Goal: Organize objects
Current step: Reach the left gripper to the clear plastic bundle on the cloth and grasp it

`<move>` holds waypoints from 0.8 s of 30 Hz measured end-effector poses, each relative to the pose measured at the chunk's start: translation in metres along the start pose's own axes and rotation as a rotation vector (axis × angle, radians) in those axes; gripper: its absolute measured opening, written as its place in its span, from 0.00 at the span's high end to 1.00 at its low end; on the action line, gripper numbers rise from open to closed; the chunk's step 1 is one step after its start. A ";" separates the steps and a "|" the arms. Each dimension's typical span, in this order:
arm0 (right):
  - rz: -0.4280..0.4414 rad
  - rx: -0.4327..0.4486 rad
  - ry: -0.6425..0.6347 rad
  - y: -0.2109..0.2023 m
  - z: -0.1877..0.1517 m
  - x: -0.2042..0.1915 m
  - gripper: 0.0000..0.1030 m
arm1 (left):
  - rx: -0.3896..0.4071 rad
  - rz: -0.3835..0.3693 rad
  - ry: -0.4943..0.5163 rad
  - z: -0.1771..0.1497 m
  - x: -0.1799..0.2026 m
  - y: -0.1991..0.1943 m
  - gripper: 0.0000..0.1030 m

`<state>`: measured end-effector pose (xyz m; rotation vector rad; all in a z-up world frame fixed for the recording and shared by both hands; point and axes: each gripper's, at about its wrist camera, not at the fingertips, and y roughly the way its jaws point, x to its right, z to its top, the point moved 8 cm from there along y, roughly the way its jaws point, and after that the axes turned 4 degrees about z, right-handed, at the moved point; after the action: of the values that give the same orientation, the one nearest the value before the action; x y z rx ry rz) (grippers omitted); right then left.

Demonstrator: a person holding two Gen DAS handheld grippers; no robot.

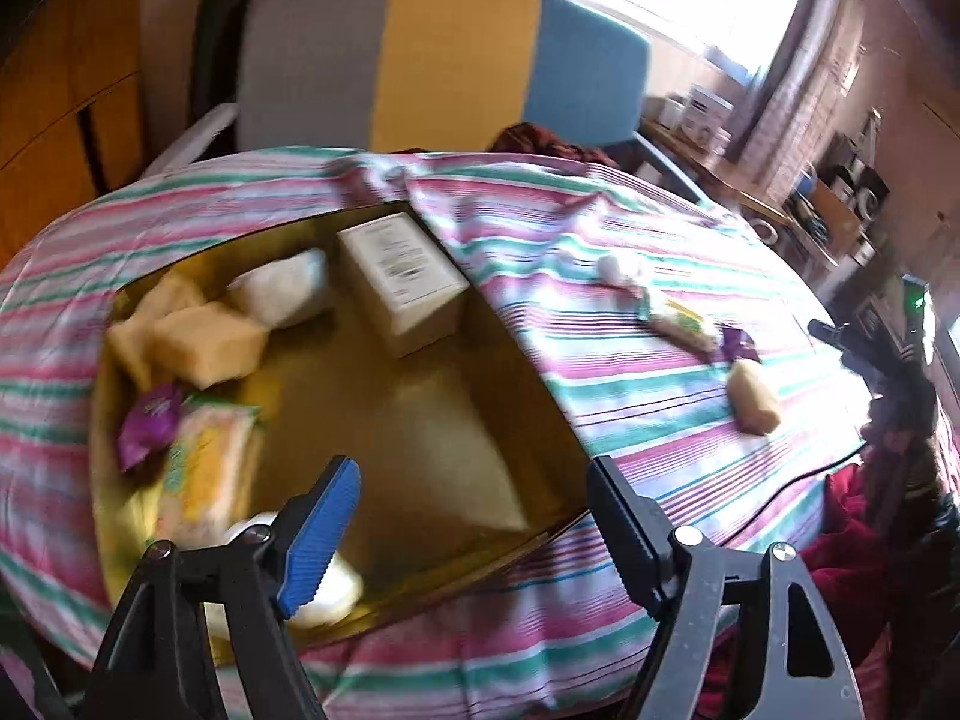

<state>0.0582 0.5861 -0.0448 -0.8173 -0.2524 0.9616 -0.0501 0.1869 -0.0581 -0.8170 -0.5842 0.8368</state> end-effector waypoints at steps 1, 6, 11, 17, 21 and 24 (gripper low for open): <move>0.001 -0.014 0.063 0.004 -0.003 0.013 0.00 | -0.003 0.001 0.018 0.004 0.007 0.003 0.26; 0.045 -0.013 0.254 0.005 0.001 0.047 0.00 | -0.031 -0.006 0.121 0.027 0.047 0.025 0.31; 0.069 -0.032 0.295 0.007 -0.002 0.051 0.00 | -0.059 -0.002 0.227 0.048 0.082 0.055 0.33; 0.118 -0.048 0.291 0.010 -0.006 0.039 0.00 | -0.057 -0.024 0.348 0.080 0.116 0.088 0.33; 0.146 -0.062 0.286 0.010 -0.007 0.034 0.00 | -0.080 -0.007 0.401 0.098 0.136 0.116 0.33; 0.163 -0.076 0.288 0.012 -0.010 0.032 0.00 | -0.086 -0.010 0.427 0.112 0.149 0.137 0.33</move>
<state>0.0742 0.6108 -0.0649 -1.0464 0.0275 0.9771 -0.1065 0.4099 -0.0865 -1.0356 -0.2468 0.6050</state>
